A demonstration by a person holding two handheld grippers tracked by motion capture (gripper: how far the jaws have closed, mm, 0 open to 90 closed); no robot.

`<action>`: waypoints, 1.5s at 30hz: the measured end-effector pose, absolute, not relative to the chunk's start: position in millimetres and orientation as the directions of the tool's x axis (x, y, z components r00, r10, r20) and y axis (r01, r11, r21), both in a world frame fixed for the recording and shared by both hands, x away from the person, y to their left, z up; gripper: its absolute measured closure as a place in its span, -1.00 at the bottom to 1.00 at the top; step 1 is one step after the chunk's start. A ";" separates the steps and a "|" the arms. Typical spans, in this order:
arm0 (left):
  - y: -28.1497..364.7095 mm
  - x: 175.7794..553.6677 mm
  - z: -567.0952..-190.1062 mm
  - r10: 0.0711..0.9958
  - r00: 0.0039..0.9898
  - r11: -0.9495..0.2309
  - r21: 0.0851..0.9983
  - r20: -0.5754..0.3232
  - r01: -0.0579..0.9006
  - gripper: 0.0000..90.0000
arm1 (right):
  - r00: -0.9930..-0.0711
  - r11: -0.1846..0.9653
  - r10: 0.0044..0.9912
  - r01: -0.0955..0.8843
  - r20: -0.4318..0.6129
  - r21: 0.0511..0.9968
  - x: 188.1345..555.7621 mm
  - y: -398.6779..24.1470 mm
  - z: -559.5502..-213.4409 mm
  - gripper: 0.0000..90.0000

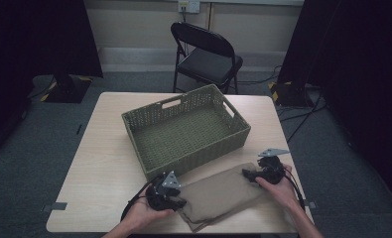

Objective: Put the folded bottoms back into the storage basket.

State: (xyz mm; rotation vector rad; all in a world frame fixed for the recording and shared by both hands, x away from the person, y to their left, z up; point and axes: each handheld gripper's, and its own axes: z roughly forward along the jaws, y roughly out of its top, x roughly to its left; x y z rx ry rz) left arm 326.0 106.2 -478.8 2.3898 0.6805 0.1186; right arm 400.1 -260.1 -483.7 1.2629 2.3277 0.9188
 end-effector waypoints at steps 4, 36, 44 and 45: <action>106.5 326.8 -479.2 0.508 0.858 -0.657 0.607 -0.080 0.446 0.16 | -0.550 0.373 0.833 0.647 0.068 0.665 402.2 -258.9 -486.9 -0.52; 112.9 327.6 -478.4 0.526 0.846 -0.651 0.599 -0.086 0.466 0.18 | -0.589 0.364 0.797 0.650 0.139 0.667 395.4 -255.8 -491.1 -0.46; 112.4 323.9 -478.2 0.527 0.840 -0.628 0.606 -0.131 0.489 0.11 | -0.641 0.378 0.743 0.637 0.190 0.671 392.7 -253.2 -489.0 0.33; 113.4 324.2 -477.1 0.528 0.838 -0.627 0.603 -0.136 0.493 0.08 | -0.645 0.378 0.740 0.635 0.193 0.674 392.7 -253.0 -488.6 0.41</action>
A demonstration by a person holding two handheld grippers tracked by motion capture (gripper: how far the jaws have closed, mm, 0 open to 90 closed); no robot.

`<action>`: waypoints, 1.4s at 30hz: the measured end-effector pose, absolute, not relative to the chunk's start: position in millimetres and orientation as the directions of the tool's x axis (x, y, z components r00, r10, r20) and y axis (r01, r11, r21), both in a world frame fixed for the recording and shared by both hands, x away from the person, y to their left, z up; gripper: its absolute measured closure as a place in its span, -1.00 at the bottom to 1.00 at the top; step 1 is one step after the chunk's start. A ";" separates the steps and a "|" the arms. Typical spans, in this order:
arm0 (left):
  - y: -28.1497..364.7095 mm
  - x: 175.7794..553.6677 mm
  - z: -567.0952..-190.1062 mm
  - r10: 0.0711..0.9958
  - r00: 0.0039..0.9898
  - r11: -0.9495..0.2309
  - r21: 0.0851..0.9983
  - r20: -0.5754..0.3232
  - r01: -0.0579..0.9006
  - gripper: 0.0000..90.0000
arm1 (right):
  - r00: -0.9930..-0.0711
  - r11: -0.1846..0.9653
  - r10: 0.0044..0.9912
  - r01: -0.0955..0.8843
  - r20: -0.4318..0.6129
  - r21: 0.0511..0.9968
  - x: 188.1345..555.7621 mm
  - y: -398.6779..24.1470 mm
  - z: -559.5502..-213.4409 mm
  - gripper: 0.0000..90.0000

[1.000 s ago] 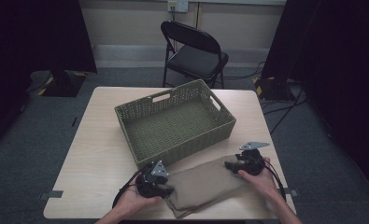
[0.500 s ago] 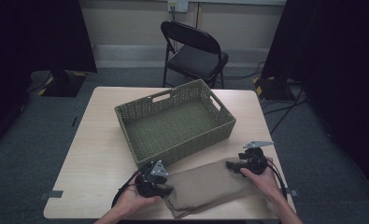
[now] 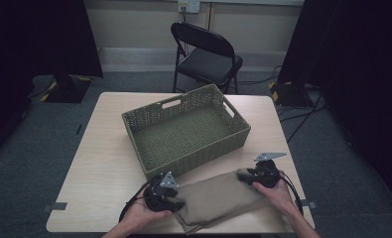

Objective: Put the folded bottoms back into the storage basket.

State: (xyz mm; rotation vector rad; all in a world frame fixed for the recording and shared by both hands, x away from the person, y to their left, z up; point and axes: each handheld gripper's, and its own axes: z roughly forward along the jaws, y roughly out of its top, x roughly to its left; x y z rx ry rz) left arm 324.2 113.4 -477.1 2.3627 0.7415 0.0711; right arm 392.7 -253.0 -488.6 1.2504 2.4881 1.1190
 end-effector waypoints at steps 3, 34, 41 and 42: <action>117.3 325.2 -473.2 0.534 0.830 -0.598 0.622 -0.161 0.505 0.01 | -0.657 0.389 0.730 0.624 0.186 0.677 392.0 -252.2 -487.6 0.55; 113.7 325.4 -484.9 0.558 0.821 -0.595 0.630 -0.122 0.499 -0.31 | -0.678 0.425 0.719 0.601 0.151 0.677 382.3 -260.5 -484.5 0.63; 101.5 317.2 -482.4 0.503 0.861 -0.647 0.626 -0.080 0.436 0.38 | -0.678 0.432 0.722 0.596 0.135 0.677 381.6 -258.9 -484.0 0.63; 100.0 317.8 -482.6 0.501 0.859 -0.637 0.629 -0.101 0.446 0.55 | -0.677 0.436 0.725 0.595 0.128 0.676 381.4 -257.9 -483.7 0.63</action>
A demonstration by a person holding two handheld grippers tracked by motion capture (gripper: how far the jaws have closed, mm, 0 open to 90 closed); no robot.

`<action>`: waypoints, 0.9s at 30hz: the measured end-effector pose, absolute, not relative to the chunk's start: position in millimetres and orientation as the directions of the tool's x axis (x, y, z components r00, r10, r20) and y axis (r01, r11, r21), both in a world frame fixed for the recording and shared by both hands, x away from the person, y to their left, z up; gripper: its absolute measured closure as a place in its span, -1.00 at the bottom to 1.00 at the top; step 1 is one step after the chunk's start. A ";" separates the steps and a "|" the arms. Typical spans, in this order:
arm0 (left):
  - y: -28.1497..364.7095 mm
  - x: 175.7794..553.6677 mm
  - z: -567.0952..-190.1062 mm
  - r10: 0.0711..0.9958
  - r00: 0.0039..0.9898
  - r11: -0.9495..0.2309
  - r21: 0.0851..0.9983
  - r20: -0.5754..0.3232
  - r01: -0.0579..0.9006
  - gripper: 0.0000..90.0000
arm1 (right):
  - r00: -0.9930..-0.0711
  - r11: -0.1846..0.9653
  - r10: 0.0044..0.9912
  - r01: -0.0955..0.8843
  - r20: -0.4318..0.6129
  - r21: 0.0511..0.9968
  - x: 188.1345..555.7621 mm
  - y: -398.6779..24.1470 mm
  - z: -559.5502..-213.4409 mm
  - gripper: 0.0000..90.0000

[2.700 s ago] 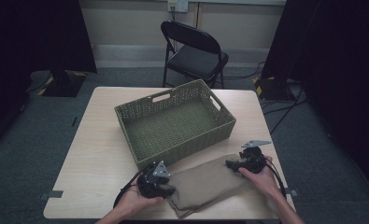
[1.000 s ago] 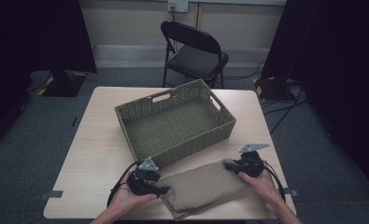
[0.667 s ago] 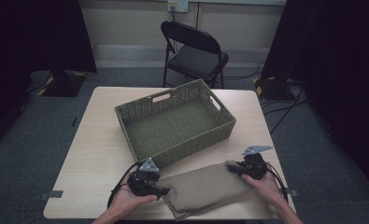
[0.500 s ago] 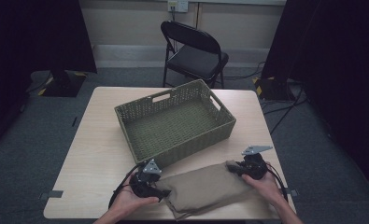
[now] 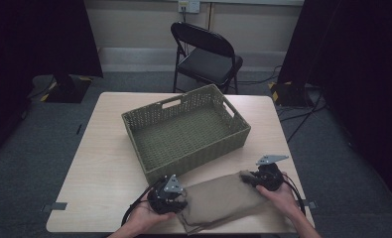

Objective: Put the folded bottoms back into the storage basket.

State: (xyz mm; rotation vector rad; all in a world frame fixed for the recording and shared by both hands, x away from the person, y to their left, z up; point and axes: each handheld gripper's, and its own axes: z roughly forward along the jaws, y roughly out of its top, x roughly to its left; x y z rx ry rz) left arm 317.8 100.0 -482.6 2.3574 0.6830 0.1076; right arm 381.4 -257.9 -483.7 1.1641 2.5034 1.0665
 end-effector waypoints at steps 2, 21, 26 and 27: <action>100.3 318.9 -482.3 0.501 0.859 -0.640 0.625 -0.102 0.447 0.60 | -0.677 0.436 0.726 0.592 0.124 0.677 381.6 -257.3 -483.7 0.63; 108.0 322.7 -477.2 0.488 0.845 -0.550 0.675 -0.217 0.492 0.76 | -0.640 0.369 0.754 0.596 0.146 0.713 381.5 -264.9 -475.5 0.65; 108.3 321.4 -474.2 0.491 0.839 -0.527 0.688 -0.234 0.500 0.76 | -0.629 0.341 0.762 0.590 0.152 0.732 378.2 -268.0 -470.9 0.65; 108.2 321.2 -473.5 0.488 0.841 -0.524 0.692 -0.234 0.497 0.76 | -0.629 0.341 0.762 0.590 0.152 0.732 378.2 -268.0 -470.9 0.65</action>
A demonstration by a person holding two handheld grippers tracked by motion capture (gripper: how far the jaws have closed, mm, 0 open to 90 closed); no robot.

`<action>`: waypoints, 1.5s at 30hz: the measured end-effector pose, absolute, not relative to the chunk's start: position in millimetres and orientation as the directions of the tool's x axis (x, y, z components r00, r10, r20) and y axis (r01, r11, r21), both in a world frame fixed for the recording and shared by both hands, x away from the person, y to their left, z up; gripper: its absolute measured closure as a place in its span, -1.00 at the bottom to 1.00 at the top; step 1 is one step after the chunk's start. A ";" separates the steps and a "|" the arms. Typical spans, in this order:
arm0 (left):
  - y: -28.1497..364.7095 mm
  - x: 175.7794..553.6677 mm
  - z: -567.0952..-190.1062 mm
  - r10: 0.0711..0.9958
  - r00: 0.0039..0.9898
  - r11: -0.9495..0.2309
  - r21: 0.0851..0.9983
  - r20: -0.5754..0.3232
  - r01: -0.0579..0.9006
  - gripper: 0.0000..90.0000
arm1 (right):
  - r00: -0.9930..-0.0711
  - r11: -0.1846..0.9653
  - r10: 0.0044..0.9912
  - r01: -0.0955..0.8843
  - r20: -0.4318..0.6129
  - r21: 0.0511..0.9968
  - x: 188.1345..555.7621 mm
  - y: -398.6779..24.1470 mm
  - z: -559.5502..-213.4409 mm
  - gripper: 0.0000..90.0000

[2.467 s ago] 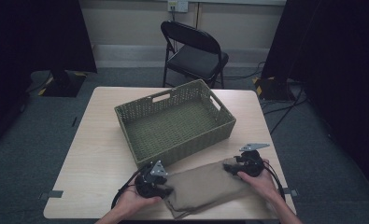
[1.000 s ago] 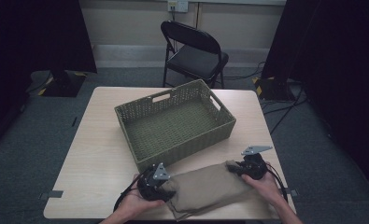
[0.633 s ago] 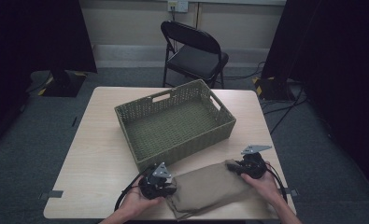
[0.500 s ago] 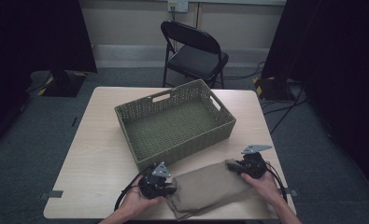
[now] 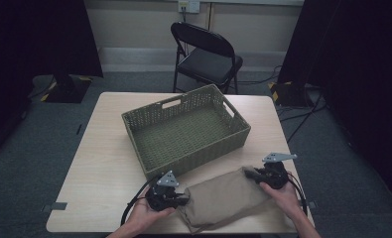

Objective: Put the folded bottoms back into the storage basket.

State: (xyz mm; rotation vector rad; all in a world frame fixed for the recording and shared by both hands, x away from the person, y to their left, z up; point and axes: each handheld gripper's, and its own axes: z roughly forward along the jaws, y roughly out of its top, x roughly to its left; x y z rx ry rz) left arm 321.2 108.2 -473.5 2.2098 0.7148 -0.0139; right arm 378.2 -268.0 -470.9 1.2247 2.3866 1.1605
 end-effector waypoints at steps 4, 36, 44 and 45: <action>108.4 319.5 -470.9 0.482 0.845 -0.516 0.704 -0.233 0.488 0.76 | -0.624 0.325 0.766 0.586 0.157 0.742 376.5 -270.5 -467.5 0.66; 120.9 315.3 -431.2 0.485 0.854 -0.393 0.825 -0.190 0.406 0.78 | -0.605 0.208 0.781 0.488 0.156 0.848 359.3 -276.7 -432.0 0.70; 121.7 314.5 -422.0 0.473 0.861 -0.384 0.836 -0.187 0.393 0.79 | -0.614 0.198 0.774 0.468 0.156 0.861 355.6 -277.0 -421.2 0.70; 122.2 313.8 -418.1 0.468 0.864 -0.376 0.843 -0.186 0.385 0.79 | -0.611 0.192 0.776 0.466 0.158 0.864 355.0 -276.9 -417.5 0.70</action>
